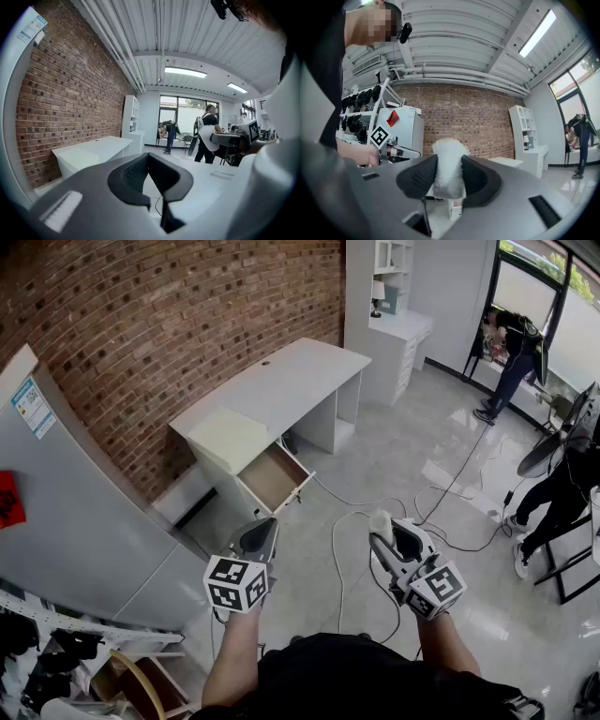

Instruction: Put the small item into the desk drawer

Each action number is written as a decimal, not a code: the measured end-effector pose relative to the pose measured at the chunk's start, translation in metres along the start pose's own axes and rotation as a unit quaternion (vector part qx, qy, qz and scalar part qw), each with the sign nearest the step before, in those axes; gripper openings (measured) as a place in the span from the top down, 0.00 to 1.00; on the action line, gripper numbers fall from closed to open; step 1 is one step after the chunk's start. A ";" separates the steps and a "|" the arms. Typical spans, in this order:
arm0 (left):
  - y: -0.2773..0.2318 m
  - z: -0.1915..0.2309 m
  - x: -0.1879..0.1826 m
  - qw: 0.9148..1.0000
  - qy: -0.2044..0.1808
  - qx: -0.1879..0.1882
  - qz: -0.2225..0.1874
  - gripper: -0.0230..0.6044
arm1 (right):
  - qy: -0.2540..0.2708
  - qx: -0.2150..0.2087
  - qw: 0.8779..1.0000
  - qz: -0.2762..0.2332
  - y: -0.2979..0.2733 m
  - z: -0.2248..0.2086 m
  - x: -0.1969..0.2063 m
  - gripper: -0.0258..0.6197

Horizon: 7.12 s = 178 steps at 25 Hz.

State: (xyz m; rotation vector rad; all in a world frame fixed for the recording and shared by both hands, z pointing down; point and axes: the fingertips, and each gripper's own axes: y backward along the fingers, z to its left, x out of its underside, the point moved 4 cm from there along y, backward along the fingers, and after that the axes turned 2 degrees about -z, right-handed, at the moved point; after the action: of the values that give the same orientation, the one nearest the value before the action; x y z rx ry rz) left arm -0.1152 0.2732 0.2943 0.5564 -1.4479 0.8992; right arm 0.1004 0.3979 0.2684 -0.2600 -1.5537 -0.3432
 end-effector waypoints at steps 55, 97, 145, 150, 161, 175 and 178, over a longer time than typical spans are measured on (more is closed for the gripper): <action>-0.107 0.108 0.050 0.994 0.072 0.006 0.085 0.94 | -0.108 -0.023 0.991 0.071 -0.156 -0.087 0.079 0.72; -0.330 0.294 0.027 0.990 0.108 0.043 0.086 0.94 | -0.083 -0.079 0.980 0.160 -0.412 -0.213 0.130 0.72; -0.404 0.286 0.181 0.955 0.222 0.028 0.194 0.94 | -0.129 -0.181 0.908 0.355 -0.476 -0.237 0.342 0.72; -0.399 0.291 0.196 0.950 0.231 0.023 0.207 0.94 | -0.119 -0.192 0.898 0.378 -0.492 -0.235 0.375 0.72; -0.396 0.304 0.212 0.947 0.240 0.027 0.211 0.94 | -0.099 -0.220 0.874 0.422 -0.533 -0.211 0.455 0.72; -0.371 0.352 0.263 0.939 0.256 -0.004 0.232 0.94 | -0.052 -0.159 0.842 0.513 -0.580 -0.211 0.590 0.72; -0.370 0.359 0.269 0.938 0.259 -0.010 0.231 0.94 | -0.038 -0.161 0.830 0.533 -0.585 -0.210 0.611 0.72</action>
State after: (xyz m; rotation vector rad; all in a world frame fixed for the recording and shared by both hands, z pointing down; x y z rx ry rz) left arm -0.0630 -0.1766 0.6589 -0.0579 -1.1082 1.2853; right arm 0.0671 -0.2529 0.8464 -1.3490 -1.1922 0.3105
